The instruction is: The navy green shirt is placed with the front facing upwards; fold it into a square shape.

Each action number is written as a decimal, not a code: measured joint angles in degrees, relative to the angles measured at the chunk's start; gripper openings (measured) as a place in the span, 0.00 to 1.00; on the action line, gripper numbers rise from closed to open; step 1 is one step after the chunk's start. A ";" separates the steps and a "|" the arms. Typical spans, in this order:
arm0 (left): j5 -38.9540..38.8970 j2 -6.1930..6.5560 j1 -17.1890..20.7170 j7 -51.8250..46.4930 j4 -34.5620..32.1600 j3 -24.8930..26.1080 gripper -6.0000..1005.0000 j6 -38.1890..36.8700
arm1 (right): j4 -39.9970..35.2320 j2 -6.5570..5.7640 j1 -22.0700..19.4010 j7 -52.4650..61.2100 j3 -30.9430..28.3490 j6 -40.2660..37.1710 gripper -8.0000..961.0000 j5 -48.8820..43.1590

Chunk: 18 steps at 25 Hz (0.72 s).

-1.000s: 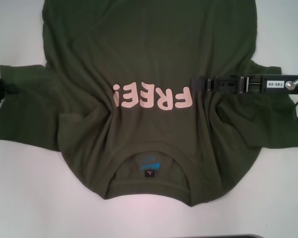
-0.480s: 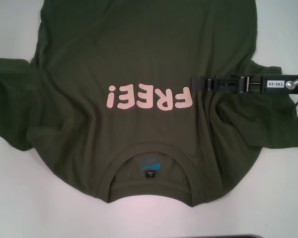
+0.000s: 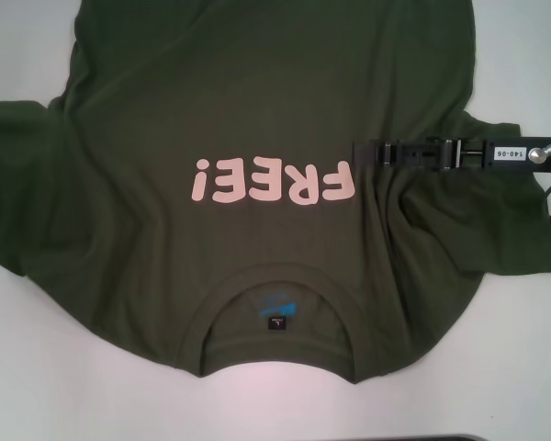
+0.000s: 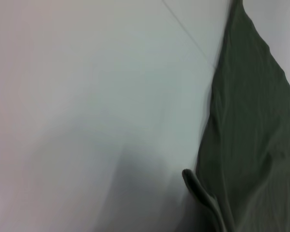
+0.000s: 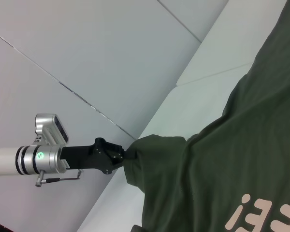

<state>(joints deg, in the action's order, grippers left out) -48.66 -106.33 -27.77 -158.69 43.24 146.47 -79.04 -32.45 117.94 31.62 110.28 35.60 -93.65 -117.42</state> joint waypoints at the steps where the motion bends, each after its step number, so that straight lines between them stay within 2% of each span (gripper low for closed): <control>1: 0.00 0.28 -0.07 -0.10 0.00 0.01 0.02 -0.01 | 0.00 0.00 0.02 0.01 0.00 0.00 0.95 -0.01; 7: -0.01 1.12 -0.65 -0.33 0.07 0.04 0.02 -0.96 | 0.00 0.00 0.13 0.02 0.00 0.06 0.95 -0.13; 14: 0.40 3.00 -1.40 -1.16 0.18 0.08 0.02 -3.10 | -0.07 0.00 0.07 0.03 0.07 0.06 0.95 -0.25; 18: 0.48 3.24 -1.67 -1.36 0.18 0.12 0.02 -5.27 | -0.07 0.00 -0.04 0.03 0.09 0.05 0.95 -0.25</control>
<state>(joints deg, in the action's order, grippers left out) -48.18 -103.10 -29.44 -160.06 43.42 146.59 -84.31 -32.52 117.94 31.58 110.30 35.69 -93.59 -117.67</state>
